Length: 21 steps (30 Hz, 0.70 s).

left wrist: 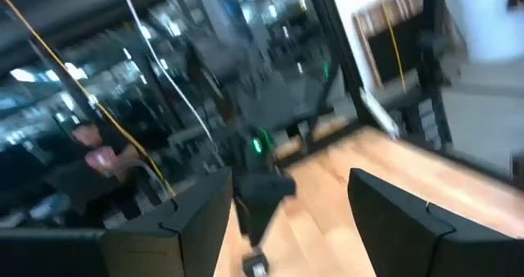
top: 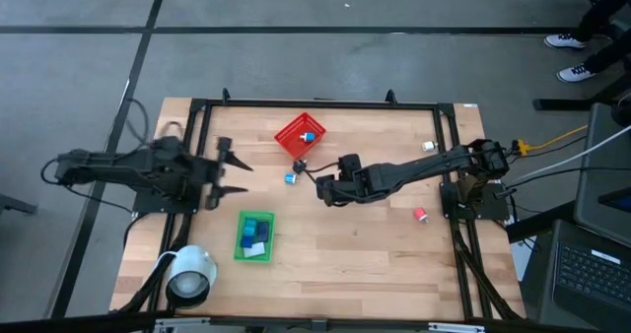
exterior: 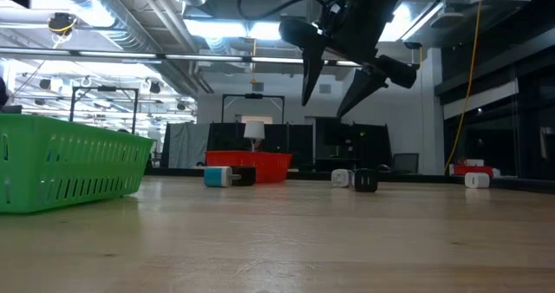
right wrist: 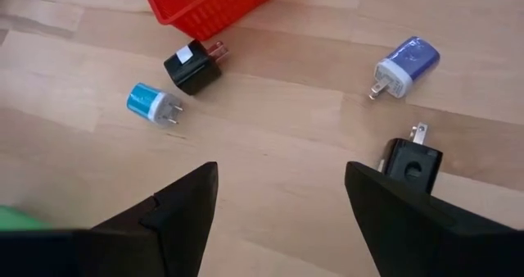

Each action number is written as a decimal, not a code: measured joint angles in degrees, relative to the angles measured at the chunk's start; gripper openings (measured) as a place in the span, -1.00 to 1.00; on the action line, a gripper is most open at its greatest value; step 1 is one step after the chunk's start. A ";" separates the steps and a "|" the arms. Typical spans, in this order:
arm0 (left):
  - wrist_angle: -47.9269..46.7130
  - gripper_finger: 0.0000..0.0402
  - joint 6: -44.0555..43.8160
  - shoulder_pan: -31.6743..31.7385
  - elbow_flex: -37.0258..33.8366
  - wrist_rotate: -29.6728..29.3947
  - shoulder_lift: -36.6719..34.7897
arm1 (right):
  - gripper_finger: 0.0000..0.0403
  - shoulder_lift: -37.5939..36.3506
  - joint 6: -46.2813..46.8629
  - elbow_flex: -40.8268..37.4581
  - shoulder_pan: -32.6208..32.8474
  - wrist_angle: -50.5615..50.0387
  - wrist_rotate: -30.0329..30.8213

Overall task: Pick & Place Office items
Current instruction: Put the right black charger adapter into the red bin

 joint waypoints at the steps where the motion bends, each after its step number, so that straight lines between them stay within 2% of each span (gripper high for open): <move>1: -0.87 0.19 -0.75 -0.02 -0.07 0.02 -3.04 | 0.35 0.01 0.00 0.00 0.14 0.00 -0.01; 5: -1.36 0.19 -2.83 -0.95 -2.73 -1.69 -15.22 | 0.35 0.00 0.59 0.00 0.78 0.00 0.32; 7: -0.79 0.19 -2.97 -1.77 -5.16 -4.42 -20.55 | 0.35 0.00 1.31 0.00 1.12 0.09 0.68; 9: 3.34 0.19 -3.46 -2.46 -7.47 -6.96 -24.13 | 0.35 0.02 1.53 0.00 1.41 0.18 0.71; 10: 6.19 0.19 -4.08 -2.79 -8.10 -7.54 -24.02 | 0.35 0.02 1.53 0.00 1.55 0.19 0.72; 15: 6.08 0.19 -6.76 -3.88 -11.08 -7.84 -22.19 | 0.35 0.02 1.49 0.00 2.18 0.50 1.35; 21: 5.81 0.19 -8.29 -5.32 -16.10 -9.84 -24.11 | 0.35 0.04 -0.38 0.00 2.31 0.95 1.35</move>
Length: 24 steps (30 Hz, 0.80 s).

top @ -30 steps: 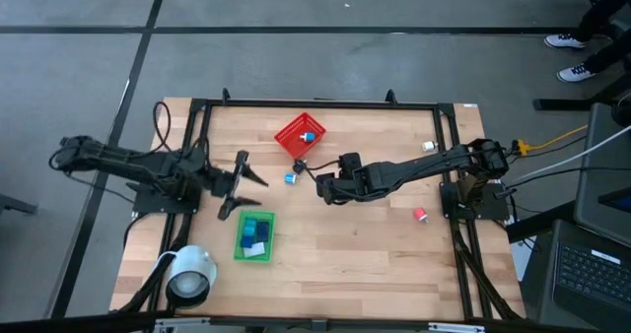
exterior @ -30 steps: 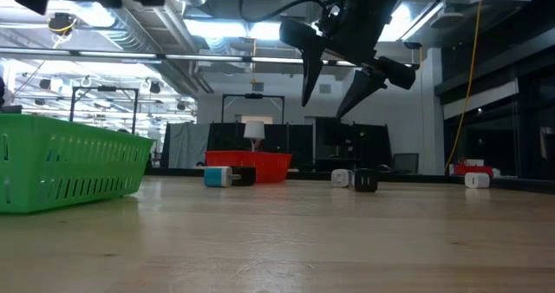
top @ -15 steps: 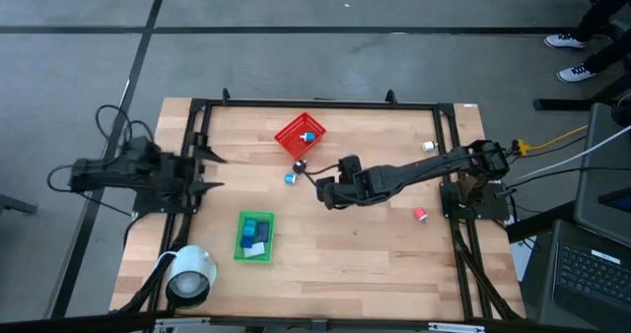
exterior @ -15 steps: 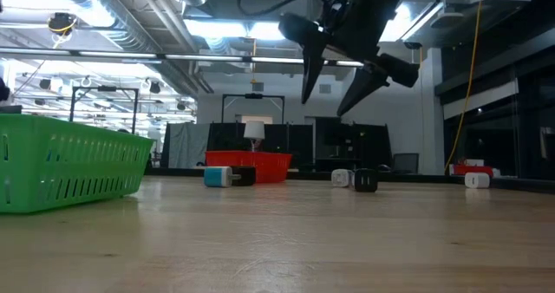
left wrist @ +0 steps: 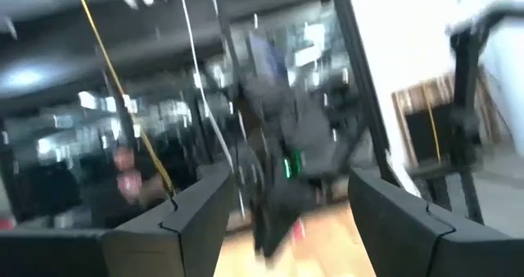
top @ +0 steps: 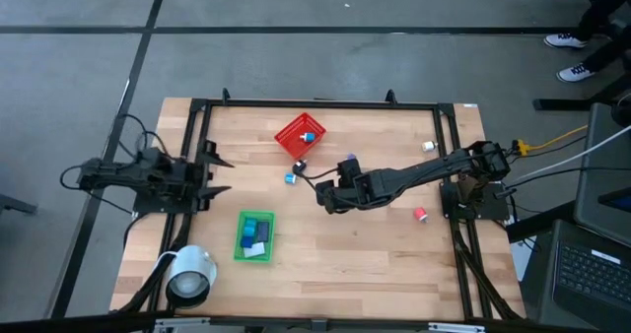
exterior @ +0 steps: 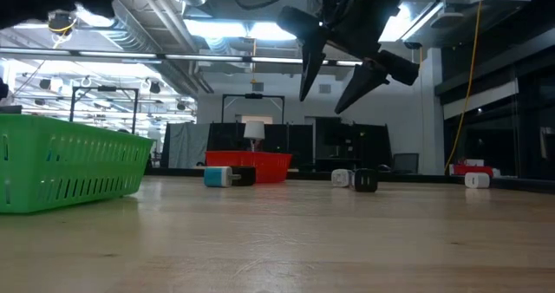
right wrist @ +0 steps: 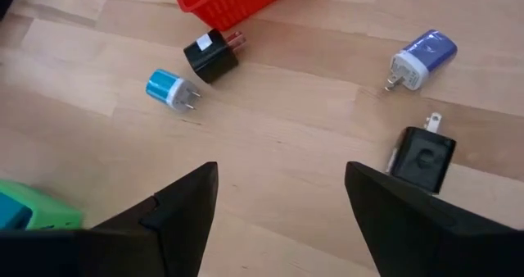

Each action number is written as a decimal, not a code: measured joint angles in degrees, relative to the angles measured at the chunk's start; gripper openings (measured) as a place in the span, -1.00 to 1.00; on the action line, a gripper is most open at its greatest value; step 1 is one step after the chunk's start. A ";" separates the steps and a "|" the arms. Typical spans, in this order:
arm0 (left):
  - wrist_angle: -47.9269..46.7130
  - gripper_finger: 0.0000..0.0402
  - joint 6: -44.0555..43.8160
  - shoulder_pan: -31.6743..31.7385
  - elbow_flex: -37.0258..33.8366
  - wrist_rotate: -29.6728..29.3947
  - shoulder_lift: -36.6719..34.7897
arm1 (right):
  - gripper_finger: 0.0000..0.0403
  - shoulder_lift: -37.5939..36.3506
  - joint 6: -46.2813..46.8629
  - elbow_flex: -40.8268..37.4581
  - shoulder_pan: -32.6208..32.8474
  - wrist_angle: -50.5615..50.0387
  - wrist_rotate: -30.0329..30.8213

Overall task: Pick & Place Office items
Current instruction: Put the right black charger adapter into the red bin

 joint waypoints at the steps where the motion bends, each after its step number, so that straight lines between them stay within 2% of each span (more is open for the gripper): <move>1: -0.43 0.19 0.01 -0.26 -0.58 -0.14 0.07 | 0.35 0.00 -0.46 0.00 0.00 -0.01 0.00; 5: 1.12 0.19 -0.57 -0.75 -3.86 -1.31 0.03 | 0.35 0.00 -1.63 0.00 0.13 0.27 0.03; 10: 1.45 0.19 -4.04 -1.79 -7.05 1.38 -0.02 | 0.35 0.00 -2.79 0.00 1.30 1.37 2.77; 15: -3.27 0.19 -5.08 -2.80 -7.30 1.21 -0.02 | 0.35 0.00 -4.19 0.00 1.82 1.93 2.71; 21: -3.51 0.19 -5.64 -3.29 -7.30 3.23 -0.02 | 0.35 0.00 -5.73 0.00 2.10 2.15 2.76; 24: -3.72 0.19 -7.70 -3.29 -7.30 3.21 0.04 | 0.35 0.00 -6.96 0.00 1.38 2.05 0.77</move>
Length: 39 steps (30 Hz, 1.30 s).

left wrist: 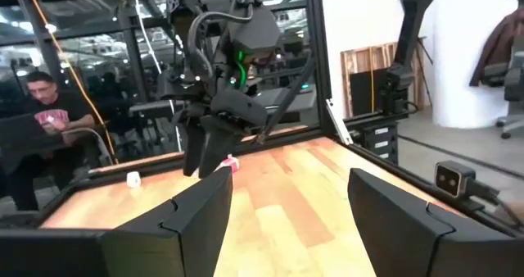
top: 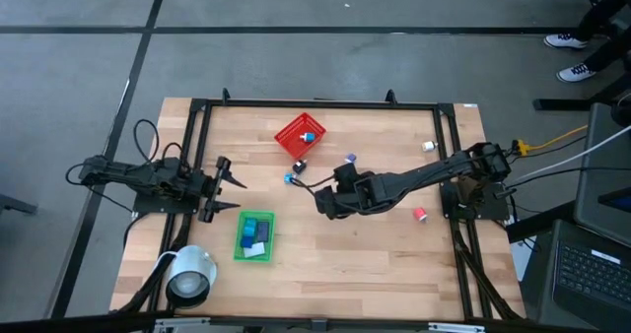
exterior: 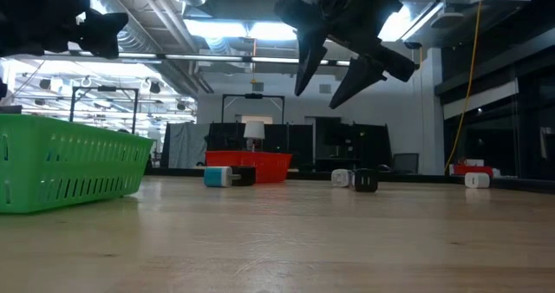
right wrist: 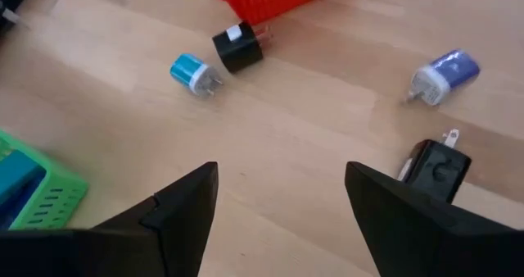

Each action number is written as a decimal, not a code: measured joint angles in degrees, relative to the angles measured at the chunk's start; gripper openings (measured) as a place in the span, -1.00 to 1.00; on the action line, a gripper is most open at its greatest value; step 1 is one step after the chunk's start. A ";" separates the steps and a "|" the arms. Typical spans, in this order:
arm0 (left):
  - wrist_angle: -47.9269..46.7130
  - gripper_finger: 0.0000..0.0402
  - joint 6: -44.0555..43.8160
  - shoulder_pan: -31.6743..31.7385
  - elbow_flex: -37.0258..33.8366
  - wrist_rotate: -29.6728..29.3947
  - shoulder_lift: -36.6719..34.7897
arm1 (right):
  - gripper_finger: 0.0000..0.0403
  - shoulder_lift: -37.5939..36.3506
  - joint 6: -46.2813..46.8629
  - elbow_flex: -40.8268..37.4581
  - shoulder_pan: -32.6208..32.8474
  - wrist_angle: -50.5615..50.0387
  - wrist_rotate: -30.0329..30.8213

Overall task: Pick & Place Office items
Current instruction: Put the right black charger adapter into the red bin

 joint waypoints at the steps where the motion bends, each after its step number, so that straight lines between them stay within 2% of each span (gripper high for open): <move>1: 0.10 0.19 -0.46 0.00 0.00 -0.17 0.00 | 0.35 0.00 0.27 0.00 -0.59 -0.39 -1.51; 3: 0.10 0.19 -0.74 0.00 0.00 -0.49 0.01 | 0.35 0.00 1.90 0.00 -2.10 -2.63 -3.88; 11: 0.11 0.19 -0.70 0.00 0.00 -0.59 0.04 | 0.35 0.00 7.61 -0.02 -8.04 -14.68 -6.17; 16: 0.10 0.19 -0.70 0.00 0.00 -0.61 0.07 | 0.35 2.06 7.50 -2.46 -11.51 -13.42 -10.58; 21: 0.10 0.19 -0.70 0.00 0.00 -0.64 0.07 | 0.35 5.08 7.13 -7.73 -13.41 -4.95 -15.13; 30: 0.10 0.19 -0.69 0.00 0.00 -0.31 0.07 | 0.34 7.82 9.80 -10.38 -13.93 -1.63 -16.00; 34: 0.09 0.19 -0.68 0.00 0.00 -0.29 0.07 | 0.19 7.86 9.71 -10.38 -13.98 -1.14 -15.76; 39: 0.09 0.19 -0.70 0.00 0.00 -0.26 0.07 | -0.24 7.93 9.24 -10.16 -14.21 -0.39 -15.69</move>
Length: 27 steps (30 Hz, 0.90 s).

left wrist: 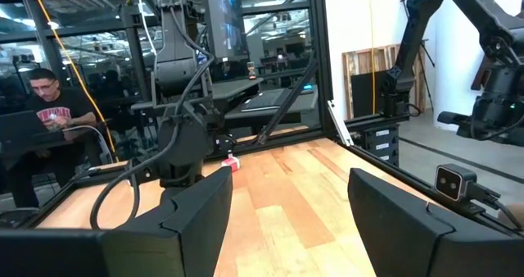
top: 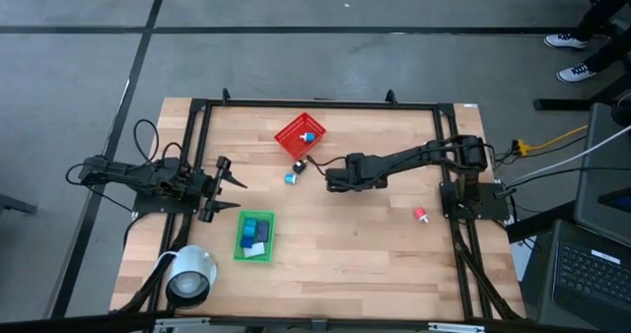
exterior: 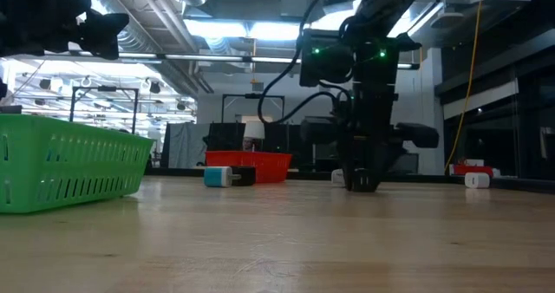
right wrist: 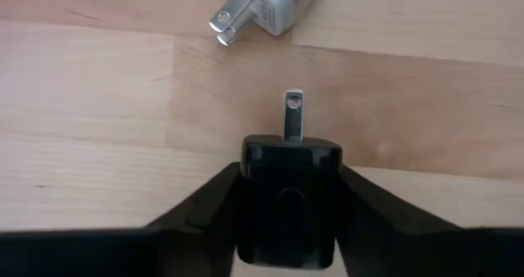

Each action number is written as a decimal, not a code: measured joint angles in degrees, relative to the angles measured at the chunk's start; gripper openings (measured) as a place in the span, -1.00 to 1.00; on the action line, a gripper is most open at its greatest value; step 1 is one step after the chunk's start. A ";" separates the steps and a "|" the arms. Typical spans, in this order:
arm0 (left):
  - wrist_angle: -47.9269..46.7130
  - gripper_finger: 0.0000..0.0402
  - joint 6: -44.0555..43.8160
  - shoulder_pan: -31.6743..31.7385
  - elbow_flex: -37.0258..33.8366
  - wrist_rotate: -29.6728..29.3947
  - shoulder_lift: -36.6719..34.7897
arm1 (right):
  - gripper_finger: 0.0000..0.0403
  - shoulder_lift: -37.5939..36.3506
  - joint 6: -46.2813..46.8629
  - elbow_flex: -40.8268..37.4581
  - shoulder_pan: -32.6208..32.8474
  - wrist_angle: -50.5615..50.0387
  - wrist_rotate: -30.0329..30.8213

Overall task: Pick & Place Office items
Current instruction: Put the right black charger adapter into the red bin

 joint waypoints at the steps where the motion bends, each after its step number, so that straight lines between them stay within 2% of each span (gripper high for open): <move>1: 0.01 0.19 0.00 0.00 0.00 0.00 0.00 | -0.29 0.00 -0.19 0.00 0.01 0.16 0.25; 5: 0.00 0.19 0.01 0.00 0.00 0.02 0.00 | -0.27 0.01 -1.47 0.45 0.30 2.39 2.30; 8: 0.00 0.19 0.00 0.00 0.00 0.02 0.00 | -0.27 0.07 -3.26 3.94 0.89 2.84 4.38; 16: 0.01 0.19 0.02 0.00 0.00 0.04 0.01 | -0.27 -0.06 -18.29 16.96 1.34 9.83 8.79; 23: 0.01 0.19 0.02 0.00 0.00 0.04 0.00 | -0.27 -0.11 -29.42 23.64 -3.36 13.00 10.46; 27: 0.02 0.19 0.02 0.00 0.00 0.04 0.02 | -0.27 1.51 -32.75 23.65 -7.58 17.00 7.28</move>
